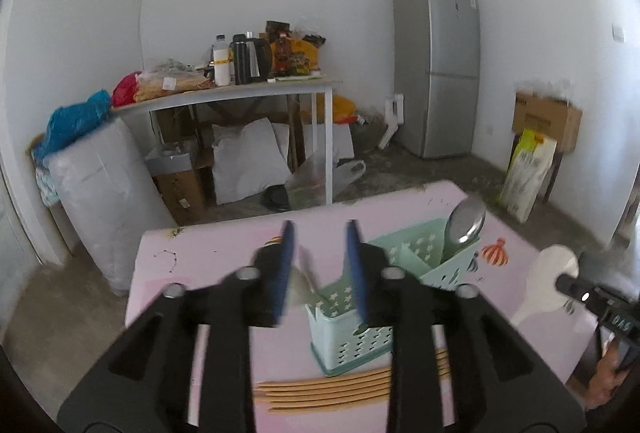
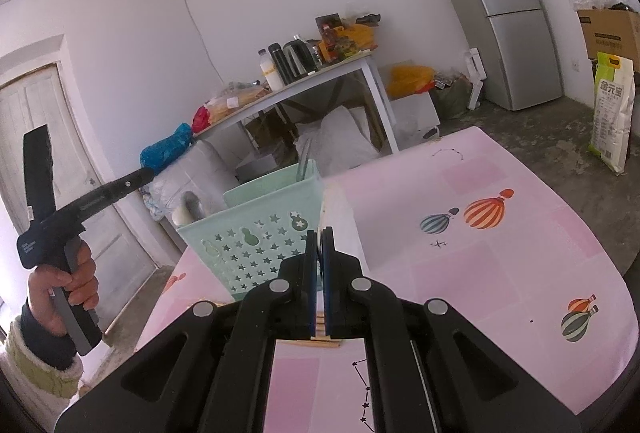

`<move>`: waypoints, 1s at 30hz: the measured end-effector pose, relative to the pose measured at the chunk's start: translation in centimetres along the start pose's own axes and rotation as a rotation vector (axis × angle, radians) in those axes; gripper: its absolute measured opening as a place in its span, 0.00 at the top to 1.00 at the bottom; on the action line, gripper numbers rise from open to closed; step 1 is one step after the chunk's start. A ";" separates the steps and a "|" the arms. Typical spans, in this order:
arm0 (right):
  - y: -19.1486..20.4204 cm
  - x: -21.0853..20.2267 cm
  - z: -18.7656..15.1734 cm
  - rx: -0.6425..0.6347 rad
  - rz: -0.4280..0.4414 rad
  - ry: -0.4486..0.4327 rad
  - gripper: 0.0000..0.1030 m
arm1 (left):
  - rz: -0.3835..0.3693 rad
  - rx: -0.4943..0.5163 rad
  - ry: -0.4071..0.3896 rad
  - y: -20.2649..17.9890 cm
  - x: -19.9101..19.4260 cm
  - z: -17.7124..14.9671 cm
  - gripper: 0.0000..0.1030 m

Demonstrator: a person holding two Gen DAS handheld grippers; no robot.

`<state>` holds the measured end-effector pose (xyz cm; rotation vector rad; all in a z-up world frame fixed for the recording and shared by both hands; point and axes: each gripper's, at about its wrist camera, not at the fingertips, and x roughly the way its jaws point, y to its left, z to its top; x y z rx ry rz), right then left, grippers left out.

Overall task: Organize utensils
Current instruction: 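Lift the spoon and lower it into the green caddy with the left tool, then open the left tool to release the spoon into the caddy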

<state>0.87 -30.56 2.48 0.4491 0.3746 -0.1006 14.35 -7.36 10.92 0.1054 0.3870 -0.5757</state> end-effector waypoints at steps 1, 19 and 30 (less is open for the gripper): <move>0.0 0.0 0.0 0.001 0.000 0.001 0.97 | -0.005 -0.012 -0.003 0.2 -0.2 -0.1 0.68; 3.2 -2.6 7.1 -0.041 0.178 -0.142 0.97 | -0.041 -0.256 0.166 4.9 -0.9 -8.9 0.32; 6.8 1.2 13.4 -0.105 0.316 -0.208 0.97 | -0.073 -0.246 0.215 4.3 -1.0 -11.5 0.20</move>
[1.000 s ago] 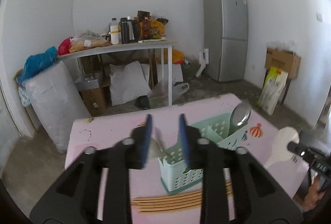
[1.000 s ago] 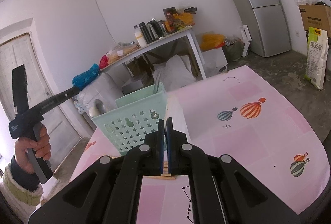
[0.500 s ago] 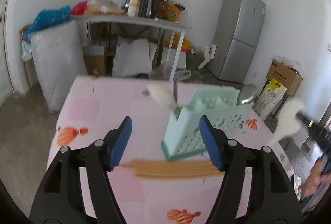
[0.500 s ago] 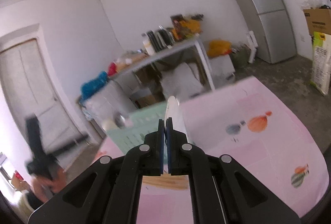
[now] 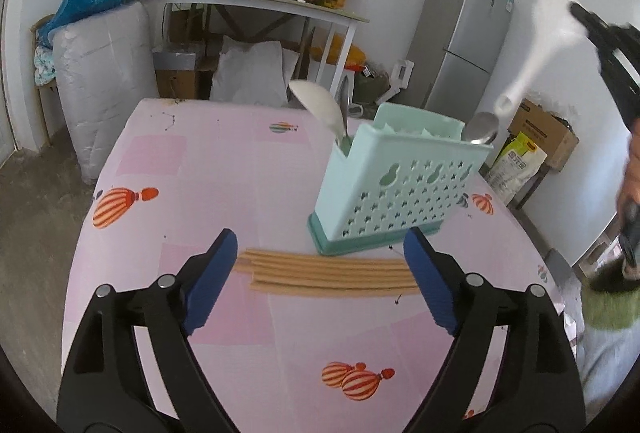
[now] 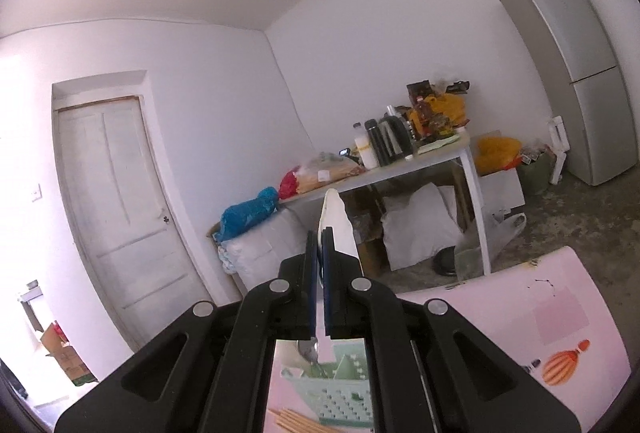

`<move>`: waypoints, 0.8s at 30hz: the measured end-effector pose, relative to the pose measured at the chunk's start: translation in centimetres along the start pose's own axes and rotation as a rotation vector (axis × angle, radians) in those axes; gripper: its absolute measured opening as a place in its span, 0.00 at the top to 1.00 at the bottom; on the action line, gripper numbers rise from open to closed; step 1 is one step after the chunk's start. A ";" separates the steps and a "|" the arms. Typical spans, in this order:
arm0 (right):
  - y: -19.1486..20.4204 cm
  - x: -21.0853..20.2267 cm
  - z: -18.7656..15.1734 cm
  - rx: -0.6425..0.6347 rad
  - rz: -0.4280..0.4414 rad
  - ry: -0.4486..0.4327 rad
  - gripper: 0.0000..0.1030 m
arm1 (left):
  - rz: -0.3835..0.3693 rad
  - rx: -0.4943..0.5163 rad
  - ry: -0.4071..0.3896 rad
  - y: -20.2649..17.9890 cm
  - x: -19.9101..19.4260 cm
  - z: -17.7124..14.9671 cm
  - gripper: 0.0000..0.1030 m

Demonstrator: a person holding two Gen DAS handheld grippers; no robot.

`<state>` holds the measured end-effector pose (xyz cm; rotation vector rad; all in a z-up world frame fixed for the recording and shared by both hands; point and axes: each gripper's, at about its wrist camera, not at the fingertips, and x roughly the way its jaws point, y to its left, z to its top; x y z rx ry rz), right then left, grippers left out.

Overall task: Organize utensils
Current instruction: 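Open the left tool to release the spoon into the caddy, then move the right tool down to the wooden chopsticks and open it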

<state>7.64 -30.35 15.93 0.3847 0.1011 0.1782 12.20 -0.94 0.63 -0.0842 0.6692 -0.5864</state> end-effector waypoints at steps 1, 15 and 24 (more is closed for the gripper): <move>-0.1 0.6 0.0 -0.001 -0.005 0.005 0.97 | -0.003 -0.002 0.004 0.1 0.1 -0.2 0.19; -3.9 5.4 -7.5 0.002 -0.141 0.253 0.83 | -0.011 -0.031 0.065 1.3 1.4 -2.0 0.16; -2.9 -2.0 -7.2 0.000 -0.153 0.122 0.56 | -0.031 -0.003 0.095 0.0 1.6 -3.3 0.15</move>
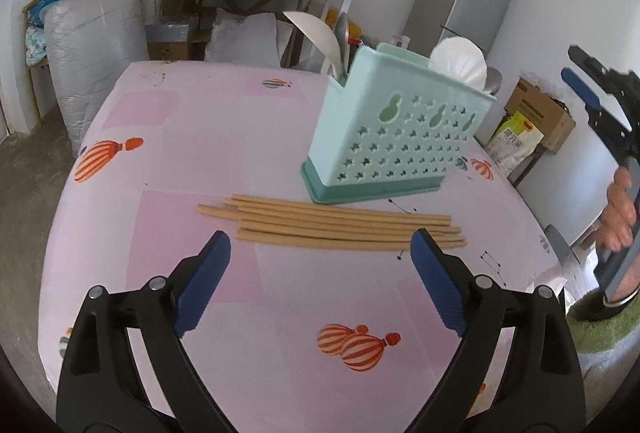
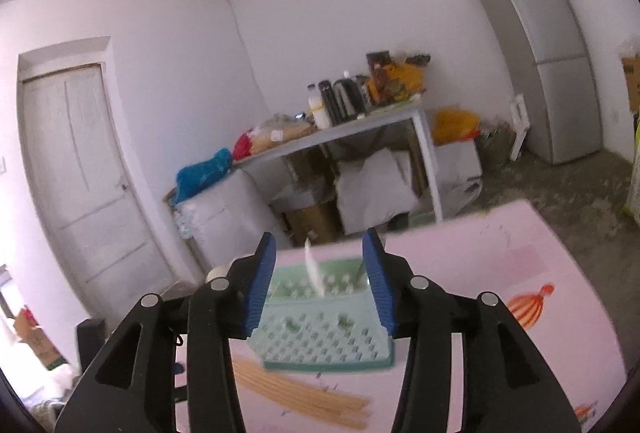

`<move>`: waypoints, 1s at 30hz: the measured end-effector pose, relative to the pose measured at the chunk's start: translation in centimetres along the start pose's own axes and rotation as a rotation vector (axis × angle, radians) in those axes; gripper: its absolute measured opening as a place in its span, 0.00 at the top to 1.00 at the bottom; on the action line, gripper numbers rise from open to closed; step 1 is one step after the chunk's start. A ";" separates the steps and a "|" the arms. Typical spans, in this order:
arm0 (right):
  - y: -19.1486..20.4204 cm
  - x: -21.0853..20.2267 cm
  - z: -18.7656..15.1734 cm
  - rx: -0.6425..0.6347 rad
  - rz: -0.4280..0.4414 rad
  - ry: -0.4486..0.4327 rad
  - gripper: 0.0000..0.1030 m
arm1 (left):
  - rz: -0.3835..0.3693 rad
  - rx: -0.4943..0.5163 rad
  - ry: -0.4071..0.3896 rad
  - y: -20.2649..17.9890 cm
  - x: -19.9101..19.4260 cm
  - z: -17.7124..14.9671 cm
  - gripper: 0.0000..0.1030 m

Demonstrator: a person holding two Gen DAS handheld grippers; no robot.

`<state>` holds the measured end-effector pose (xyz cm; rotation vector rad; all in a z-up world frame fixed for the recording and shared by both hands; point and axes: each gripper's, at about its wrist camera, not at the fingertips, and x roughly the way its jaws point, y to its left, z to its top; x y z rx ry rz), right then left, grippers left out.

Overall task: Organize utensils
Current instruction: 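Move the right tool down to the wooden chopsticks and open it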

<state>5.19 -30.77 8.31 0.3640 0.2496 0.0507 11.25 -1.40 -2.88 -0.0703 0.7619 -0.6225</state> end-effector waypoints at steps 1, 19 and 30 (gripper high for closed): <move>-0.2 0.4 -0.9 0.009 0.017 0.049 0.56 | -0.008 0.002 0.007 -0.2 0.1 -0.3 0.15; -3.2 12.8 -12.0 -0.012 0.008 0.661 0.66 | -0.217 -0.077 0.207 -1.3 3.2 -3.0 0.72; 1.0 10.2 -15.0 0.031 0.057 0.741 0.86 | -0.207 -0.137 0.235 -0.5 3.2 -3.3 0.74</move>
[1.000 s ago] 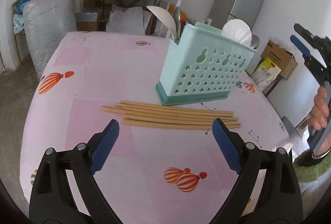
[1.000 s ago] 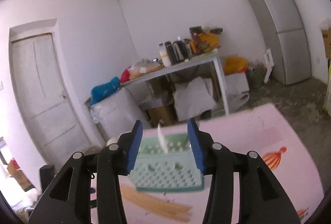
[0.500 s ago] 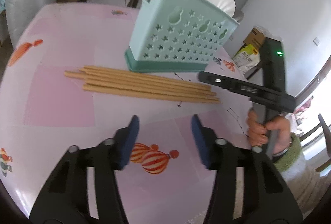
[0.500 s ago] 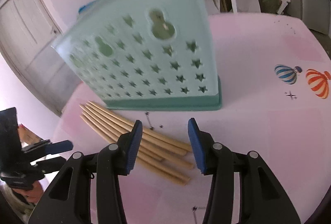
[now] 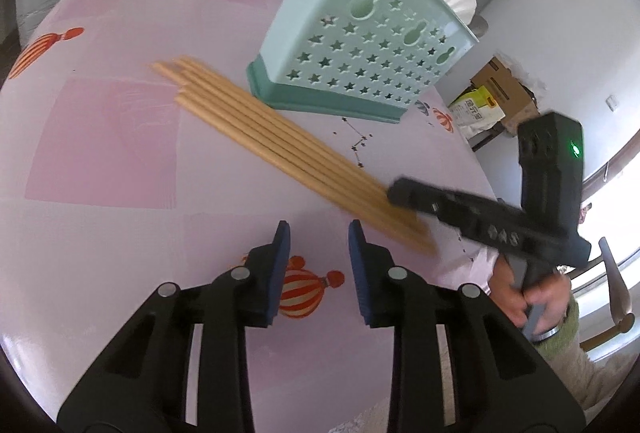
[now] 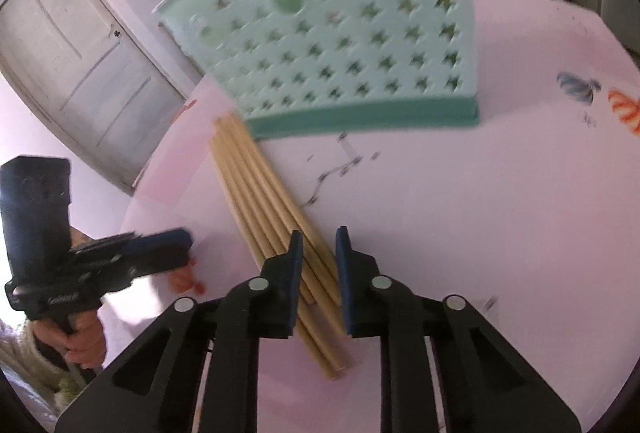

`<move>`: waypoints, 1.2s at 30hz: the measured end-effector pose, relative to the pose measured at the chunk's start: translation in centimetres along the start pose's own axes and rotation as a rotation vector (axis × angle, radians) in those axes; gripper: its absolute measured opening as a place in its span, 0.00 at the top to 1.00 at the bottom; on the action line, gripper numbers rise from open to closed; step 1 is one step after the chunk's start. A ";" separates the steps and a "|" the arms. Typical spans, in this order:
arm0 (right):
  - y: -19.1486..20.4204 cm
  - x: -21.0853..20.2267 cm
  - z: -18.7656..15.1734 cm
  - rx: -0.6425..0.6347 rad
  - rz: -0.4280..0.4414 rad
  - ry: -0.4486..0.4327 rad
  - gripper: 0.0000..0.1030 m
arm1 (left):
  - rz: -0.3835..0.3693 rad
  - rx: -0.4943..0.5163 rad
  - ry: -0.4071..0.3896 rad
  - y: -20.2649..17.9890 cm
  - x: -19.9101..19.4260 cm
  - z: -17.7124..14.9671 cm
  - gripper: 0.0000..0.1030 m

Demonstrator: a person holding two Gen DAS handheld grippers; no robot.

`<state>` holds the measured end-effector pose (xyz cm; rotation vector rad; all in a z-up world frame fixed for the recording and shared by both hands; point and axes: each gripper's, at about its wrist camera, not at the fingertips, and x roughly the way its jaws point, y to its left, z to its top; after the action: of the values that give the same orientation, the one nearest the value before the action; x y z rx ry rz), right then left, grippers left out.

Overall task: Organize utensils
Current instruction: 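Move the right tool down to the wooden chopsticks and open it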

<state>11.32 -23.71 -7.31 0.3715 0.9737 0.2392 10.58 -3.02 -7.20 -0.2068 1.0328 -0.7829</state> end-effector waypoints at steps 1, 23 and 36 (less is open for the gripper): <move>0.4 0.2 -0.5 0.007 0.009 0.004 0.88 | 0.008 -0.002 0.000 0.1 -0.2 -0.1 0.74; 7.2 0.9 -6.8 0.167 0.084 -0.028 0.94 | 0.334 0.201 -0.040 -0.4 -1.6 -1.3 0.74; 4.4 -0.7 -6.9 0.169 0.060 -0.051 0.94 | 0.405 0.210 -0.059 0.3 -1.4 -0.6 0.90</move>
<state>4.98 -18.62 -8.51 0.5593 0.9362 0.2011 9.90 -1.76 -6.71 0.1566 0.8909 -0.5073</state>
